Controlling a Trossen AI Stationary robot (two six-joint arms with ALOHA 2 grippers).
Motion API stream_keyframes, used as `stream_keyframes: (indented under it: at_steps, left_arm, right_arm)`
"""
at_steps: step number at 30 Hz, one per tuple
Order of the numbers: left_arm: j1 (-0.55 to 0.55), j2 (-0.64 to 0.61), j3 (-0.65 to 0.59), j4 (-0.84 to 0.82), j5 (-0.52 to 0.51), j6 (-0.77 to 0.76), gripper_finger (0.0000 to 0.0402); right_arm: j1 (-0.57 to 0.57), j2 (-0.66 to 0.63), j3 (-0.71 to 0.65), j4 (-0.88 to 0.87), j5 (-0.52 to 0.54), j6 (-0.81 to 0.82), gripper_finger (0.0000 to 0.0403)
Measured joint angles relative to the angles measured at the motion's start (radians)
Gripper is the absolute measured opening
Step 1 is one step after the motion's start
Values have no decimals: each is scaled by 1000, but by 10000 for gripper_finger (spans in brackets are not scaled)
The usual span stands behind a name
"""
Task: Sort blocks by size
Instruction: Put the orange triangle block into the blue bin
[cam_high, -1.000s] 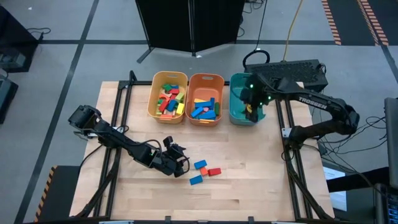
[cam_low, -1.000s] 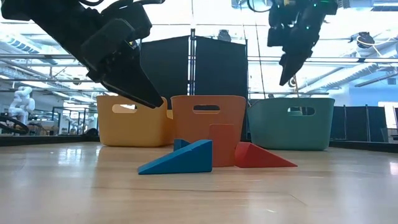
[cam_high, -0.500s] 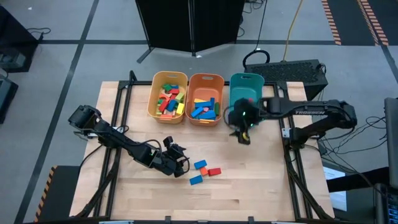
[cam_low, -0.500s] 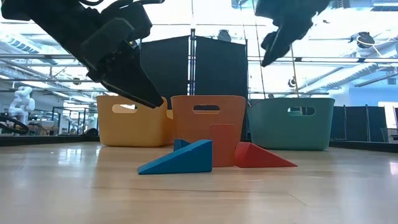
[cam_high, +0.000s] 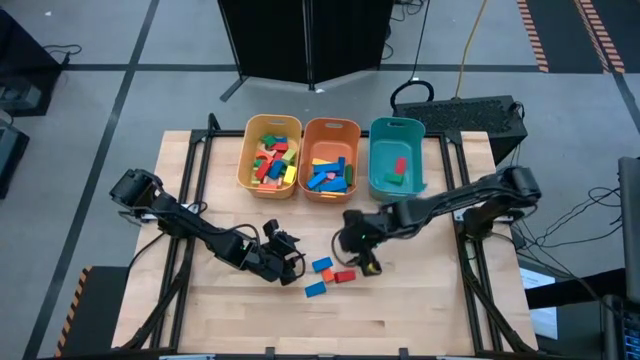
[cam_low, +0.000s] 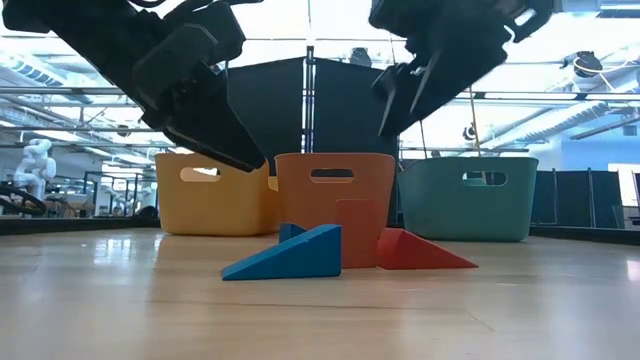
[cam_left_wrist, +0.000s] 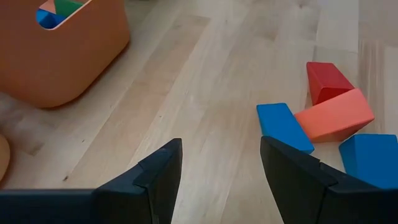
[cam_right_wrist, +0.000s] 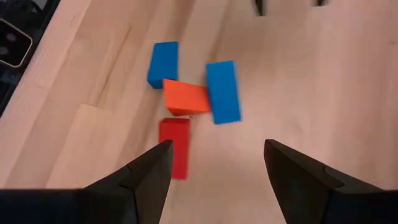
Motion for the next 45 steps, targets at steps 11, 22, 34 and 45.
stream_keyframes:
  at_steps: [11,22,34,45]
  left_arm:
    - [0,0,0,0,1,0,219]
    - [0,0,0,0,1,0,219]
    - [0,0,0,0,1,0,219]
    - [-1,0,0,0,2,0,219]
  right_arm:
    - [64,190,0,187,-1,-1,238]
    - [92,298,0,346,-4,-19,200]
    - [96,300,0,368,13,-16,99]
    - [108,292,3,373,58,-25,15]
